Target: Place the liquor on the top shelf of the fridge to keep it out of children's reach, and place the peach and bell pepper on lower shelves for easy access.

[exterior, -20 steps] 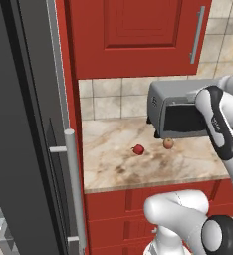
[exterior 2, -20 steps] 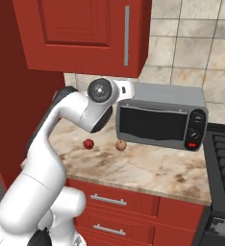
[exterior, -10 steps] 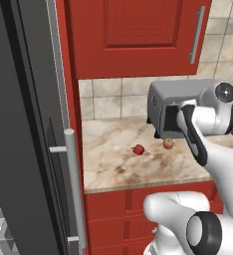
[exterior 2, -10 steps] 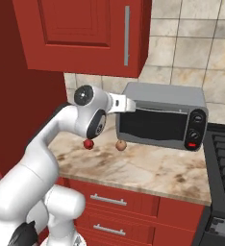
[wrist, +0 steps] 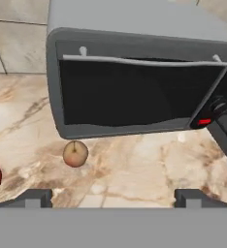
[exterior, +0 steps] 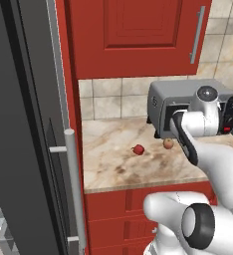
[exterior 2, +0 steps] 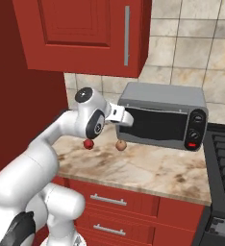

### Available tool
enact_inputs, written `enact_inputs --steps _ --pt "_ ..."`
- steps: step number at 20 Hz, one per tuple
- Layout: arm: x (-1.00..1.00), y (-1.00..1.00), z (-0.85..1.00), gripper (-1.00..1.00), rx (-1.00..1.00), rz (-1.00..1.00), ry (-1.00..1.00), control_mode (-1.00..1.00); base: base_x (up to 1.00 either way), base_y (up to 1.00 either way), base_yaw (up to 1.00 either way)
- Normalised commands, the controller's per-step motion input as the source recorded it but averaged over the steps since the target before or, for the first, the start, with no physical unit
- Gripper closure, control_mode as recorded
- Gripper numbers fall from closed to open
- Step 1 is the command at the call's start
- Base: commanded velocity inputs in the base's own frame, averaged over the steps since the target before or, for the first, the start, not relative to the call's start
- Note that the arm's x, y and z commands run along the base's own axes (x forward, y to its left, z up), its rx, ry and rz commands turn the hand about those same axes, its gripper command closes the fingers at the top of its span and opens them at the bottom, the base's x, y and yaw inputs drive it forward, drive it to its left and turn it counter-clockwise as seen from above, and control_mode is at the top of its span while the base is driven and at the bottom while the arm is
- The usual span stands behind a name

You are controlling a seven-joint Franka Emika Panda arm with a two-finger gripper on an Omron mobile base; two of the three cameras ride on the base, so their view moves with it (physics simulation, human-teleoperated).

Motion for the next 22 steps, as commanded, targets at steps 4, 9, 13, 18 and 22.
enact_inputs --steps 4,9,13,18,22 --pt "0.0 -0.06 -0.33 -1.0 0.22 0.0 0.1 -1.0 0.0 0.0 0.0" --pt "0.0 -0.01 -0.43 -1.0 0.28 0.0 0.0 -1.0 0.0 0.0 0.0" --pt "0.02 0.0 -0.39 -1.0 0.2 0.0 0.03 -1.0 0.0 0.0 0.0" --pt "0.13 0.0 -0.26 -1.0 0.05 0.0 0.1 -1.0 0.0 0.0 0.0" --pt "0.19 0.0 -0.2 -1.0 0.0 0.0 0.11 -1.0 0.0 0.0 0.0"
